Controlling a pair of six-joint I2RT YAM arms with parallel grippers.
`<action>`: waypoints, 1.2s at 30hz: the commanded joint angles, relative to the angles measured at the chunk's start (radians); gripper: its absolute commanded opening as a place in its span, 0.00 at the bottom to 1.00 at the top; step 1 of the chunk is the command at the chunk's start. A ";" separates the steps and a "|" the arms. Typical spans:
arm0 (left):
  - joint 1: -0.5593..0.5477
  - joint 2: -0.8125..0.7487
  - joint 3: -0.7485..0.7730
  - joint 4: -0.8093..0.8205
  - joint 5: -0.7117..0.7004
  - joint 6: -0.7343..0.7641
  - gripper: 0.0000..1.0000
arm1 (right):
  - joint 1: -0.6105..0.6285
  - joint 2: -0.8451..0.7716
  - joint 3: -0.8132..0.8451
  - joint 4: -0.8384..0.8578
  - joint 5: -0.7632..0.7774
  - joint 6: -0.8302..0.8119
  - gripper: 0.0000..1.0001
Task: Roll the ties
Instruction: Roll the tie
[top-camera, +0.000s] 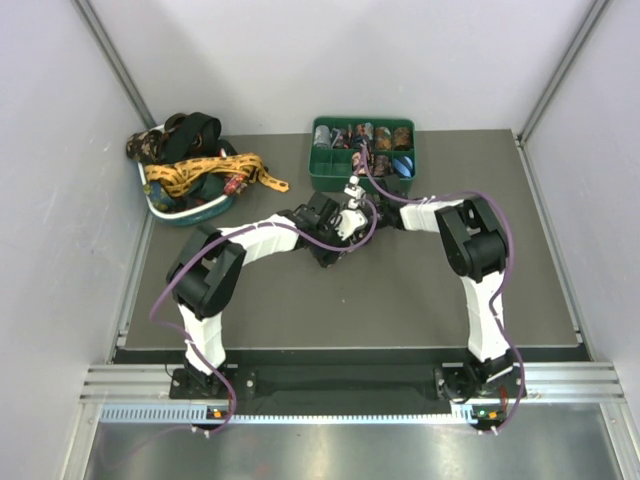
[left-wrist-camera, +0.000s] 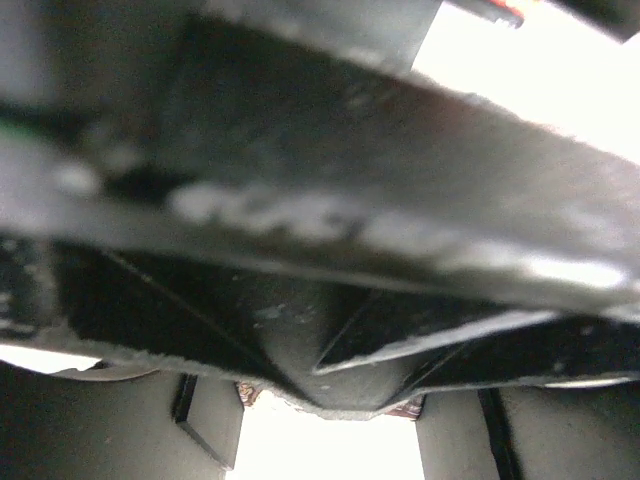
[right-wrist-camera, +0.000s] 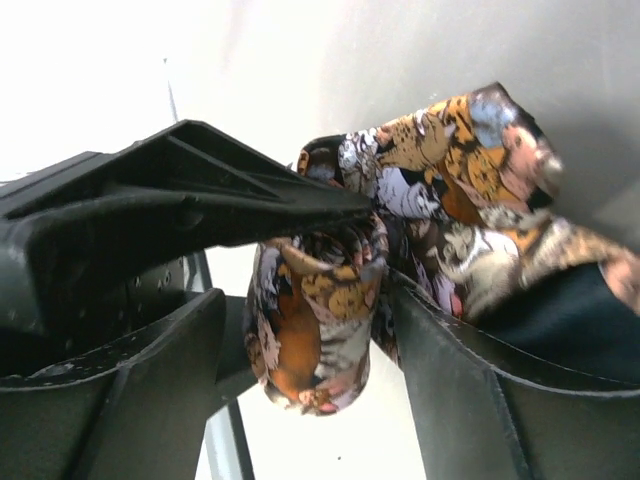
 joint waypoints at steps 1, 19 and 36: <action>0.006 0.041 -0.011 -0.094 -0.058 0.018 0.61 | -0.018 -0.051 -0.075 0.054 0.160 0.000 0.72; 0.012 0.061 0.017 -0.148 -0.095 -0.011 0.58 | -0.151 -0.163 -0.305 0.458 0.186 0.233 0.71; 0.017 0.033 0.009 -0.163 -0.136 -0.029 0.58 | -0.170 -0.259 -0.327 0.323 0.378 0.128 0.72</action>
